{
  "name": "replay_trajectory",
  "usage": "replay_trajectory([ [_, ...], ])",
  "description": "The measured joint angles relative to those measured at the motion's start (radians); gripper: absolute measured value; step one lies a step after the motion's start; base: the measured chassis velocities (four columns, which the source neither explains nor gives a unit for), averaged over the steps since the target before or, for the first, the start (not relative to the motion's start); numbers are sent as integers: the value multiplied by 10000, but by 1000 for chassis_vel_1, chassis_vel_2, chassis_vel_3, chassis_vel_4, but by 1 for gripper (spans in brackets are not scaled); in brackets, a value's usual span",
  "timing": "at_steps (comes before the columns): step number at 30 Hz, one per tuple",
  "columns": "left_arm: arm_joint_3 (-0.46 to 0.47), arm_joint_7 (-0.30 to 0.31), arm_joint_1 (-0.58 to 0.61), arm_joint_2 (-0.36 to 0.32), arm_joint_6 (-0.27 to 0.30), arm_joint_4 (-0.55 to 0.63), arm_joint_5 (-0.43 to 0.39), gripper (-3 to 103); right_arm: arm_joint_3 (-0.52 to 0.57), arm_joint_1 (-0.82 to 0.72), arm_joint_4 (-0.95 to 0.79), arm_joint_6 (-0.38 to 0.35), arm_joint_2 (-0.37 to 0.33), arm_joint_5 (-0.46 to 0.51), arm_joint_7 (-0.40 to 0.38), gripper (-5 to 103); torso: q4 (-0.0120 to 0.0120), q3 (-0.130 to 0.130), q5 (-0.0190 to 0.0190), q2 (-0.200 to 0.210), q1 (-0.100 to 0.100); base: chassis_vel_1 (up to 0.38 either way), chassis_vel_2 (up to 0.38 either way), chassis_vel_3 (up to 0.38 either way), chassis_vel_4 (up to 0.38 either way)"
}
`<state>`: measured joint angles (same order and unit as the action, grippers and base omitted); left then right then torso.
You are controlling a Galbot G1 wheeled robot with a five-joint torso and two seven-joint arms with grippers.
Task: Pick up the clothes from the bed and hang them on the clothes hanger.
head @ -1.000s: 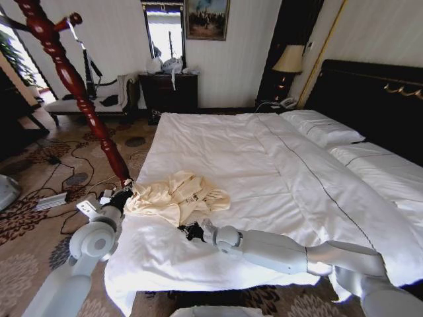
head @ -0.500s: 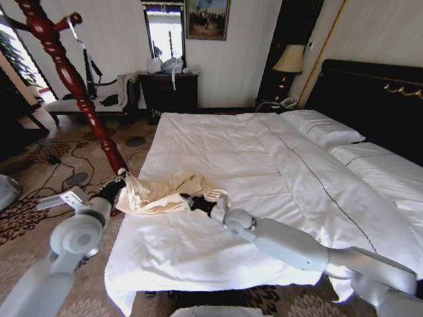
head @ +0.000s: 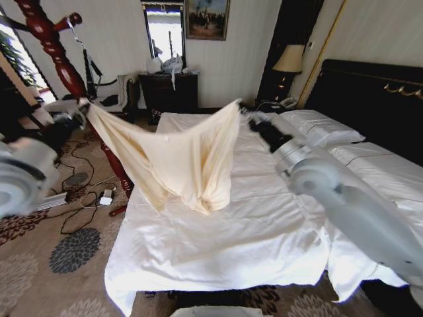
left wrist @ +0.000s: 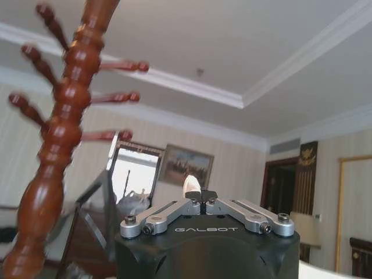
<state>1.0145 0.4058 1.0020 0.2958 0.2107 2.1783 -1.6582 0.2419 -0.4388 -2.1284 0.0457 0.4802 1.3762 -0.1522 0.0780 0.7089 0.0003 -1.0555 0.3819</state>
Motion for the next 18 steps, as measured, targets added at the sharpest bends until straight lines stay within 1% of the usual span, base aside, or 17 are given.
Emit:
replay_trajectory([
  [2,-18,-4,-157,-126,0,-45,-100,0,188,8,-11,13,-127,73,-8,0,0,0,-1,0,0,0,0,0,0],
  [4,-402,-32,-1353,-854,-6,-319,-721,0,1583,-82,-118,62,-1097,669,-94,0,-4,0,1,0,1,0,0,0,0],
  [5,-623,-30,-1886,-1071,-11,-388,-968,0,2061,-164,-185,95,-1593,886,-117,0,0,0,0,0,1,0,0,0,0],
  [6,-785,-28,-2238,-1176,-11,-408,-1112,0,2292,-200,-236,130,-1851,997,-135,0,3,-1,-2,0,1,0,0,0,0],
  [7,-785,-28,-2238,-1176,-11,-408,-1112,0,2292,-200,-236,130,-1851,997,-135,0,3,-1,-2,0,1,0,0,0,0],
  [9,-1242,4,-3491,-1610,-7,-448,-1677,0,2940,-89,-457,258,-2742,1381,-322,0,5,-2,-1,-1,-1,0,0,0,0],
  [10,-1287,4,-3819,-1799,1,-449,-1868,0,3081,204,-539,272,-2984,1604,-451,0,1,-2,-2,-1,-1,0,0,0,0],
  [12,-1296,5,-3978,-1919,9,-450,-1995,0,3118,432,-583,272,-3082,1759,-532,0,-2,-1,-2,0,-1,0,0,0,0],
  [14,-1300,5,-4377,-2387,94,-411,-2385,0,3008,1735,-665,95,-3261,2372,-959,0,-7,-2,-7,-1,-1,0,0,0,0],
  [18,-1308,20,-4295,-2516,136,-252,-2481,0,2790,2204,-671,-150,-3278,2434,-1131,0,-3,-3,-2,-3,-3,0,0,0,0],
])
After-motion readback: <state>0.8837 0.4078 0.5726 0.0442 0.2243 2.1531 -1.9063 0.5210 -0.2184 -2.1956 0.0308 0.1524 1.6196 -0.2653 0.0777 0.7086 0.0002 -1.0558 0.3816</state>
